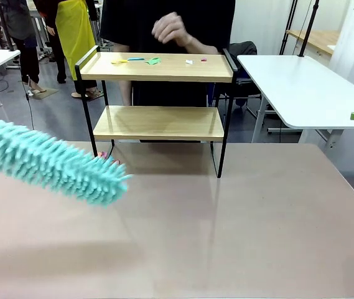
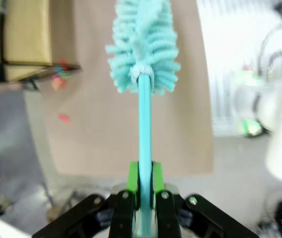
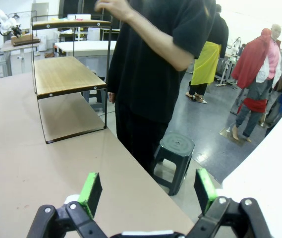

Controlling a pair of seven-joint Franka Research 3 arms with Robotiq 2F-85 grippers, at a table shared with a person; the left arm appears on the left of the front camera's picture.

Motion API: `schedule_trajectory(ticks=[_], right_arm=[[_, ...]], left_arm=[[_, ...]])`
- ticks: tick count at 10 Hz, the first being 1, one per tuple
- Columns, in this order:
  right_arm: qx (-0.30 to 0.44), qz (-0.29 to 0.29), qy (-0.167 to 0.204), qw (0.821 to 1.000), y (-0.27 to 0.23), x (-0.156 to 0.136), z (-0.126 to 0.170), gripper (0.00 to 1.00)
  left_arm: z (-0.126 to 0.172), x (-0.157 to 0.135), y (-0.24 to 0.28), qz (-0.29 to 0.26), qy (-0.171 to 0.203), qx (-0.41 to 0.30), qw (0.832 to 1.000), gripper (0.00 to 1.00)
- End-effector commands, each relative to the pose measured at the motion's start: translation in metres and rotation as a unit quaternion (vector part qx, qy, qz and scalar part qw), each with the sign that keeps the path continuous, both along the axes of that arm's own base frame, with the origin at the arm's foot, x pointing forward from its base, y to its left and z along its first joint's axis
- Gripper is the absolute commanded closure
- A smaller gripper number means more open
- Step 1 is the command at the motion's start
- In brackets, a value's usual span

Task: Clean the shelf.
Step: Clean the specific section of the Shelf indicated by the human with the Duster.

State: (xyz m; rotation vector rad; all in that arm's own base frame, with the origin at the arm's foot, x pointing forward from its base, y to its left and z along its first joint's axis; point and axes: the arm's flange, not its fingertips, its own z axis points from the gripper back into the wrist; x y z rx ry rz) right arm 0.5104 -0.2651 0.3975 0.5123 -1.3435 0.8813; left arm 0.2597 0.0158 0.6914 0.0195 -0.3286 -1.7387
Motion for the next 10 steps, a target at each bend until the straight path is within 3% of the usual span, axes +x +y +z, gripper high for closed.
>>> schedule_trajectory(ticks=[1,3,5,7,8,9,10], right_arm=[[-0.007,-0.006,0.007,1.0,0.005,0.0,0.007,0.0],[-0.007,-0.006,0.007,1.0,0.005,0.0,0.007,0.0],[-0.007,-0.006,0.007,1.0,0.005,0.0,0.007,0.0],[-0.007,-0.006,0.007,1.0,0.005,0.0,0.007,0.0],[-0.007,-0.006,0.007,1.0,0.005,0.0,0.007,0.0],[-0.007,-0.006,0.007,1.0,0.005,0.0,0.007,0.0],[-0.007,-0.006,0.007,1.0,0.005,0.0,0.007,0.0]], left_arm=[[0.01,-0.001,-0.019,-0.007,-0.027,-0.137,0.99,0.87],[0.034,-0.015,-0.053,0.023,-0.053,-0.208,0.976,0.87],[0.07,-0.027,-0.1,0.12,-0.056,-0.267,0.954,0.87],[0.096,-0.028,-0.142,0.232,-0.066,-0.268,0.932,0.87],[0.108,-0.027,-0.17,0.295,-0.074,-0.271,0.913,0.87],[0.118,-0.03,-0.195,0.363,-0.126,-0.256,0.887,0.87],[0.127,-0.032,-0.221,0.391,-0.145,-0.24,0.877,0.87]])
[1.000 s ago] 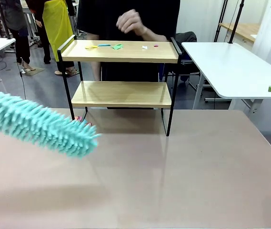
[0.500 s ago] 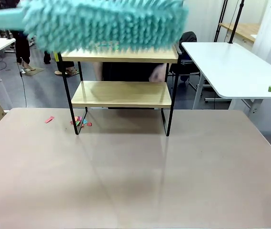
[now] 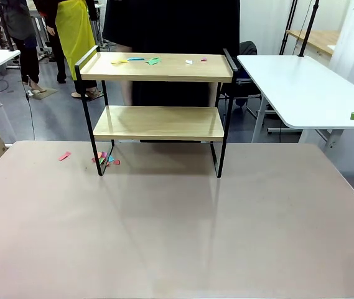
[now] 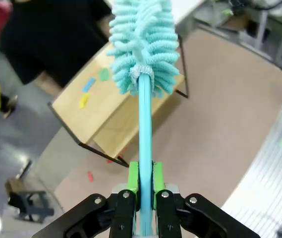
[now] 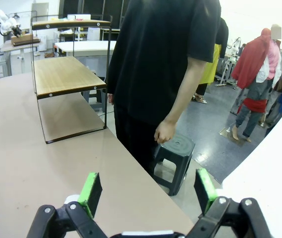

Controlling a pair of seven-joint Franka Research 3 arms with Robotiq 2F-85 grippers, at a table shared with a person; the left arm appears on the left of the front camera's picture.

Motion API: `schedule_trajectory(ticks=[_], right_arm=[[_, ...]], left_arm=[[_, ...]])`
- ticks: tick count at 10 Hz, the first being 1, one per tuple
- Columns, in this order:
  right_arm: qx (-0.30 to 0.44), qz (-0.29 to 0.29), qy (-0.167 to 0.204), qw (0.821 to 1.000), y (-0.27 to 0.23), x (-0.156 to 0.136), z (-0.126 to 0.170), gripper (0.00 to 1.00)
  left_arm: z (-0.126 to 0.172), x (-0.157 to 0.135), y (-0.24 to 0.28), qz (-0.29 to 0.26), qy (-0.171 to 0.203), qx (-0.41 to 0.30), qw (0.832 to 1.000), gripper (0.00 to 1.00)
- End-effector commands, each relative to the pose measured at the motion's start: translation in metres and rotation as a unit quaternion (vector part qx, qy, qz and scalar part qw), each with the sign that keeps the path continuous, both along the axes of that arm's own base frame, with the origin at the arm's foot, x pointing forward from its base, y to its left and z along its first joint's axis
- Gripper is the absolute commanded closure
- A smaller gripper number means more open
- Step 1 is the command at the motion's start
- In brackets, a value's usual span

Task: Clean the shelf.
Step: Clean the specific section of the Shelf indicated by the human with the Duster.

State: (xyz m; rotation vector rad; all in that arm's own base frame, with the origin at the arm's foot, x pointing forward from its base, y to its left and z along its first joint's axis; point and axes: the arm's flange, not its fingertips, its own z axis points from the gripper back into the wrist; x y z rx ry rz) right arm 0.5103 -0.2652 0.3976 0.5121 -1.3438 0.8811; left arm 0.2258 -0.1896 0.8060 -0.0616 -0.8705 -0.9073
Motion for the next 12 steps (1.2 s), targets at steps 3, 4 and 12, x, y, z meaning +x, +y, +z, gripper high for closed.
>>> schedule_trajectory(ticks=[3,4,12], right_arm=[[-0.007,-0.006,0.008,1.0,0.005,0.0,0.006,0.0],[-0.007,-0.006,0.008,1.0,0.005,0.0,0.006,0.0],[-0.007,-0.006,0.008,1.0,0.005,0.0,0.006,0.0]], left_arm=[[0.022,0.023,-0.075,0.111,0.015,0.0,0.994,0.87],[0.023,0.028,-0.078,0.094,0.017,0.004,0.995,0.87],[0.004,0.022,-0.21,0.265,0.089,0.033,0.96,0.87]])
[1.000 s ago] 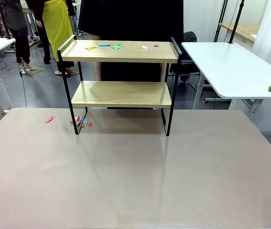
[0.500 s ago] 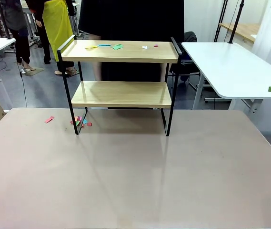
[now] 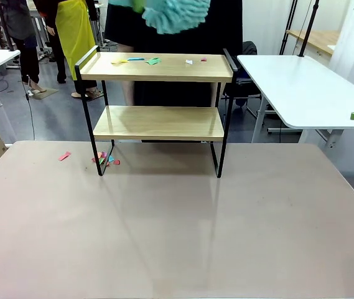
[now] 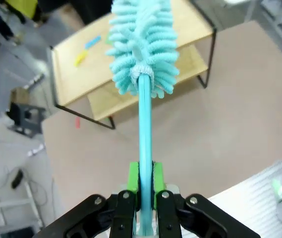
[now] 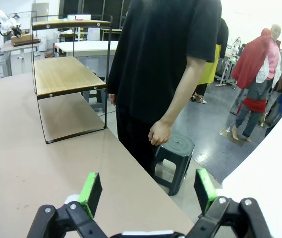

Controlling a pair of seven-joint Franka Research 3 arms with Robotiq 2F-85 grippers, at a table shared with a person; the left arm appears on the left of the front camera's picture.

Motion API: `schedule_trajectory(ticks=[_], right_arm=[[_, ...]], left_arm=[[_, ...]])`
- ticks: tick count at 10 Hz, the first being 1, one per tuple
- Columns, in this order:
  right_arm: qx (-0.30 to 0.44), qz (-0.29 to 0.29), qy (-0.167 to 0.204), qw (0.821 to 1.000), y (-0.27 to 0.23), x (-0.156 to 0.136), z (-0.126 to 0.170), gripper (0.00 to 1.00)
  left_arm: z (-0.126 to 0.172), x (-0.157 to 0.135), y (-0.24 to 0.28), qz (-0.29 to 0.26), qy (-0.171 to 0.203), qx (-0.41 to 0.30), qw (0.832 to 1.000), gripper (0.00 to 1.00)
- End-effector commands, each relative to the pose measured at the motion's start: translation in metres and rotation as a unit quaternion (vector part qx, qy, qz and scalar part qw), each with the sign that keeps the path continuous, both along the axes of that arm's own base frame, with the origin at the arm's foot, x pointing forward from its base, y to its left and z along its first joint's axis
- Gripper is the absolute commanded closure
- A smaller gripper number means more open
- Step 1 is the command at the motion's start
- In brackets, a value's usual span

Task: Clean the shelf.
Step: Clean the specific section of the Shelf indicated by the human with the Duster.

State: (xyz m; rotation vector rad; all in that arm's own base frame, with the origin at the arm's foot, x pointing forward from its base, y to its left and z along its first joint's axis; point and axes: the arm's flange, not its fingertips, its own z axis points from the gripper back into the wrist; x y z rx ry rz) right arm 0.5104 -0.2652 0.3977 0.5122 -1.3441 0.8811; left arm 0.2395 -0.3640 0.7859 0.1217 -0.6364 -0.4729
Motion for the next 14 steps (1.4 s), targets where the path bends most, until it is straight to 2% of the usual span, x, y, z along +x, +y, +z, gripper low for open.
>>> schedule_trajectory(ticks=[1,2,5,9,14], right_arm=[[-0.007,-0.006,0.008,1.0,0.005,0.0,0.006,0.0],[-0.007,-0.006,0.008,1.0,0.005,0.0,0.006,0.0],[-0.007,-0.006,0.008,1.0,0.005,0.0,0.006,0.0],[-0.007,-0.006,0.008,1.0,0.005,0.0,0.006,0.0],[-0.007,-0.006,0.008,1.0,0.005,0.0,0.006,0.0]], left_arm=[[0.021,0.011,-0.054,0.034,-0.021,-0.016,0.999,0.87],[0.016,0.016,-0.07,0.049,-0.035,-0.044,0.997,0.87],[-0.007,0.039,-0.114,0.121,-0.031,-0.106,0.987,0.87],[-0.029,0.071,-0.142,0.121,-0.036,-0.134,0.983,0.87],[-0.066,0.113,-0.145,0.142,0.043,-0.153,0.977,0.87]])
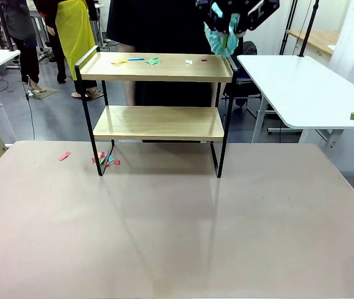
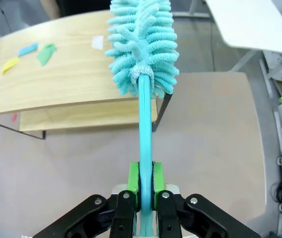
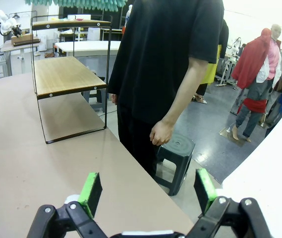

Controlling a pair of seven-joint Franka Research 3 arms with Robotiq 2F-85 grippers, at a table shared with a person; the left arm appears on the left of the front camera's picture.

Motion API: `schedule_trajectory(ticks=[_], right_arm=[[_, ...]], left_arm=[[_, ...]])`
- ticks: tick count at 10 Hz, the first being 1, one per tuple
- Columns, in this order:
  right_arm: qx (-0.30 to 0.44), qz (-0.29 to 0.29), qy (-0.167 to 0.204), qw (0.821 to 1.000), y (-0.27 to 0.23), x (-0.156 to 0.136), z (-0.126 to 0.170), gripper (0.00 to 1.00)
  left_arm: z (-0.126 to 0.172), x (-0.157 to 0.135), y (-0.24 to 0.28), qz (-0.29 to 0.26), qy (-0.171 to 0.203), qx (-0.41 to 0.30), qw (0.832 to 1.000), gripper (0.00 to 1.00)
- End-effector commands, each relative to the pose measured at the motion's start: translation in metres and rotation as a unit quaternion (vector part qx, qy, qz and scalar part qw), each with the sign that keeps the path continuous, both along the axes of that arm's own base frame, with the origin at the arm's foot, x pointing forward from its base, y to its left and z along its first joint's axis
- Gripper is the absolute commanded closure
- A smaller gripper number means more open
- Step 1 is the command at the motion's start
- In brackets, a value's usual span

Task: Clean the shelf.
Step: Clean the specific section of the Shelf indicated by the human with the Duster.

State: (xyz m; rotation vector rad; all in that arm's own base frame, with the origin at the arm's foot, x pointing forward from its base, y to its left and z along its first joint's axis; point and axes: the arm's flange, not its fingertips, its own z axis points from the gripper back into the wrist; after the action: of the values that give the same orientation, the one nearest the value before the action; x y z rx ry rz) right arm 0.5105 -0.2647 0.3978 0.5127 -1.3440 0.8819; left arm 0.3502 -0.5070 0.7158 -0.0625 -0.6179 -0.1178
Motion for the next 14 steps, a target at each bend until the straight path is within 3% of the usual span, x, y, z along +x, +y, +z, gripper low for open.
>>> schedule_trajectory(ticks=[1,8,14], right_arm=[[-0.007,-0.006,0.008,1.0,0.004,0.0,0.006,0.0],[-0.007,-0.006,0.008,1.0,0.004,0.0,0.006,0.0],[-0.007,-0.006,0.008,1.0,0.004,0.0,0.006,0.0]], left_arm=[[-0.003,0.01,-0.002,0.007,0.03,-0.023,0.999,0.87],[-0.033,0.028,0.011,0.022,0.086,-0.014,0.996,0.87],[-0.035,0.044,0.055,0.041,0.125,0.027,0.991,0.87]])
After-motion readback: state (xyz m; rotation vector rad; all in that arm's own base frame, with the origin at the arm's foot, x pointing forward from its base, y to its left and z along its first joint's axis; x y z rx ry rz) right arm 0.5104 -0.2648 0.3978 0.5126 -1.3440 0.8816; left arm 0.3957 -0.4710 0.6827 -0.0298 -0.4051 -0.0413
